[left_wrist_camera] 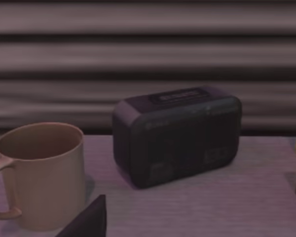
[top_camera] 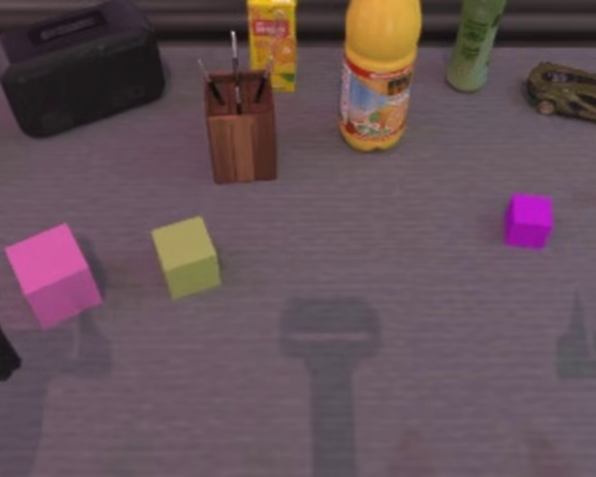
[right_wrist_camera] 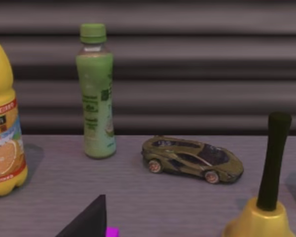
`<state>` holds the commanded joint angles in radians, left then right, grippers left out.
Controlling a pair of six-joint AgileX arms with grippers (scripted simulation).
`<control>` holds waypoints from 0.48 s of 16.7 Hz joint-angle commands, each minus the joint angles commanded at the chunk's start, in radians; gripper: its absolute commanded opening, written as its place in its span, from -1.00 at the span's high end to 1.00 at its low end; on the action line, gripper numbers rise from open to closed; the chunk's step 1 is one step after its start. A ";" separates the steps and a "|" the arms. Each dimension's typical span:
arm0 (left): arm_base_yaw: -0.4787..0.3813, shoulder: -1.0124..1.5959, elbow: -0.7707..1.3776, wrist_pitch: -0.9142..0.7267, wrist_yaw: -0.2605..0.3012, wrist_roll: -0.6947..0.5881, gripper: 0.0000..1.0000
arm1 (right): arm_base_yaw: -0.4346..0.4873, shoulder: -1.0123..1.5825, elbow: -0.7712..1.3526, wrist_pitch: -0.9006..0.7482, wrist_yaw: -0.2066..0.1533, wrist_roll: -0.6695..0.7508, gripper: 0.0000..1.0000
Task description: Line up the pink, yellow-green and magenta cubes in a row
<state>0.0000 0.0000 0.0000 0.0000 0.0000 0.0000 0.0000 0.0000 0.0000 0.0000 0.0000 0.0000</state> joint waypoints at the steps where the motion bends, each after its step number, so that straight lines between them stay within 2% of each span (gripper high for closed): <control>1: 0.000 0.000 0.000 0.000 0.000 0.000 -1.00 | 0.000 0.000 0.000 0.000 0.000 0.000 -1.00; 5: 0.000 0.000 0.000 0.000 0.000 0.000 -1.00 | 0.008 0.061 0.061 -0.041 -0.002 0.013 -1.00; 8: 0.000 0.000 0.000 0.000 0.000 0.000 -1.00 | 0.024 0.218 0.215 -0.139 -0.002 0.043 -1.00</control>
<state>0.0000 0.0000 0.0000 0.0000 0.0000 0.0000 0.0238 0.2179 0.2151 -0.1388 -0.0022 0.0434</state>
